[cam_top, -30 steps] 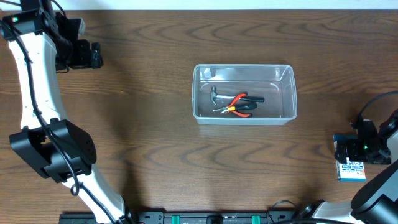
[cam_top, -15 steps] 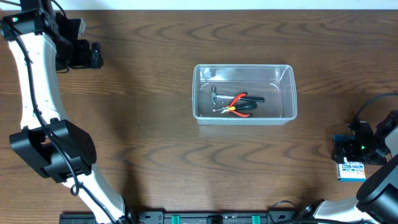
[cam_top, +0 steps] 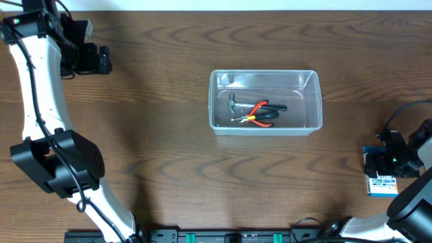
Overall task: Pack container
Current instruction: 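Lower the right gripper and grasp the box by its top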
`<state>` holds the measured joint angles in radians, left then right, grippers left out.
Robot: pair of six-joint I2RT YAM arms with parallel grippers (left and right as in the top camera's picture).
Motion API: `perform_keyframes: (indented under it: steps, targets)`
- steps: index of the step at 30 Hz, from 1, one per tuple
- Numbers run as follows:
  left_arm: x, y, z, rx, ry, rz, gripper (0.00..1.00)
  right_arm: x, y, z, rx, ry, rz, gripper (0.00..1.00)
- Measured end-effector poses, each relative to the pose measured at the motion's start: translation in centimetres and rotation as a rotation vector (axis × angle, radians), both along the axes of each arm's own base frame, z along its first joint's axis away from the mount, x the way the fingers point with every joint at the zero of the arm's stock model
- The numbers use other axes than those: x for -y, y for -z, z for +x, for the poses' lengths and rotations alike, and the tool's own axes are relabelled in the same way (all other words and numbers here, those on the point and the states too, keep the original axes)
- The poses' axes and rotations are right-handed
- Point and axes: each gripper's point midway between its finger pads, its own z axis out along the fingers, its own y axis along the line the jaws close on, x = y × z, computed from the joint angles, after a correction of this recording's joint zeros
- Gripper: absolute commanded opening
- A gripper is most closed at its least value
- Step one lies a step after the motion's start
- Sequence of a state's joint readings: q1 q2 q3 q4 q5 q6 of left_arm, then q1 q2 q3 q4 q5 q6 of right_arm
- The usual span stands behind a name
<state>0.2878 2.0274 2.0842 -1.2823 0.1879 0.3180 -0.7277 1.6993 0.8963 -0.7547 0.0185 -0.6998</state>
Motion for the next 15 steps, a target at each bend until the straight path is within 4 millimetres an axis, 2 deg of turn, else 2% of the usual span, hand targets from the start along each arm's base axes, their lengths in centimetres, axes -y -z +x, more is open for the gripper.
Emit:
perform_keyframes:
  steps: [4,15]
  targets:
    - [0.00,0.00,0.00,0.000,0.000,0.000,0.98,0.02,0.00,0.01,0.000,-0.006,-0.001,0.78]
    - [0.00,0.00,0.00,0.000,0.000,0.000,0.98,0.05,0.00,0.02,0.001,-0.006,-0.002,0.79]
